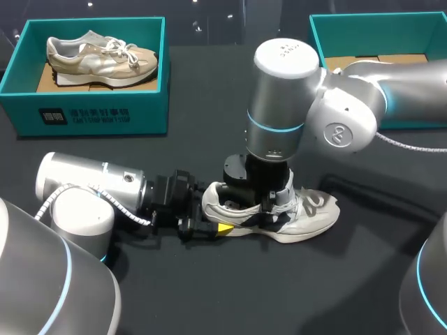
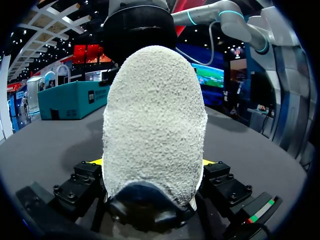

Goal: Take the shoe out of the shoebox, open the shoe tongue, remove and reinsert the insole, then place the shoe into the shoebox

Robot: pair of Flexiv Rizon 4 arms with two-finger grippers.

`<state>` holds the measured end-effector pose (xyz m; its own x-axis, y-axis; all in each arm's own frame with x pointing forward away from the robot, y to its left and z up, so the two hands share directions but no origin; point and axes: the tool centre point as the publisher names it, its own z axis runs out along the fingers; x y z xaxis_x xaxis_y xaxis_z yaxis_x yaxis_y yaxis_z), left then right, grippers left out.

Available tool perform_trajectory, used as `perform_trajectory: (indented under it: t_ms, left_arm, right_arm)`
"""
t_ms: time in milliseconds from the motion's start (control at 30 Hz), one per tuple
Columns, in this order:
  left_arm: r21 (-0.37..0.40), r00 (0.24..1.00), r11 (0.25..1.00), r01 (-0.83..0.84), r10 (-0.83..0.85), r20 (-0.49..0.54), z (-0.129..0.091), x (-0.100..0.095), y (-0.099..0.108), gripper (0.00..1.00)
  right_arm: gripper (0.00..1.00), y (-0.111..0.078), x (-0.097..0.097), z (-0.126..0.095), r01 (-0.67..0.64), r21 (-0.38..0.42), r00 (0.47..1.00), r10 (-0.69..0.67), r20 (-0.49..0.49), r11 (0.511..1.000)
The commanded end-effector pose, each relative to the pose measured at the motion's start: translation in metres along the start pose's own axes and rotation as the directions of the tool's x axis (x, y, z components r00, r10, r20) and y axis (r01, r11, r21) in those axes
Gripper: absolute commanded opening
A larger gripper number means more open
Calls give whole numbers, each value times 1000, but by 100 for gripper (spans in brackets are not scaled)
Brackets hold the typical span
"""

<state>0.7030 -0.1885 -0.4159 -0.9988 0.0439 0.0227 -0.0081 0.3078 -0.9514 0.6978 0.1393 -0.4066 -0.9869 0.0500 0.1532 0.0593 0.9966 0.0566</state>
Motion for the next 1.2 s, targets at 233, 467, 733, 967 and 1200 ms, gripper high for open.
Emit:
perform_trajectory:
  t_ms: [233,467,733,967,1200]
  left_arm:
    - [-2,1000,1000,0,0,2,-1,-1,2,0]
    - [-2,1000,1000,0,0,2,-1,-1,2,0]
    - [-2,1000,1000,0,0,2,-1,-1,2,0]
    - [-2,1000,1000,0,0,2,-1,-1,2,0]
    - [-2,1000,1000,0,0,2,-1,-1,2,0]
  right_arm:
    - [0,-19,6,15,-36,-114,998,42,51,993]
    - [0,-24,2,-9,-9,-232,993,36,113,973]
    - [0,-23,-6,-27,34,-316,987,18,159,948]
    - [0,-23,-10,-32,58,-387,984,13,180,920]
    - [0,-20,-12,-46,118,-421,974,-23,226,900]
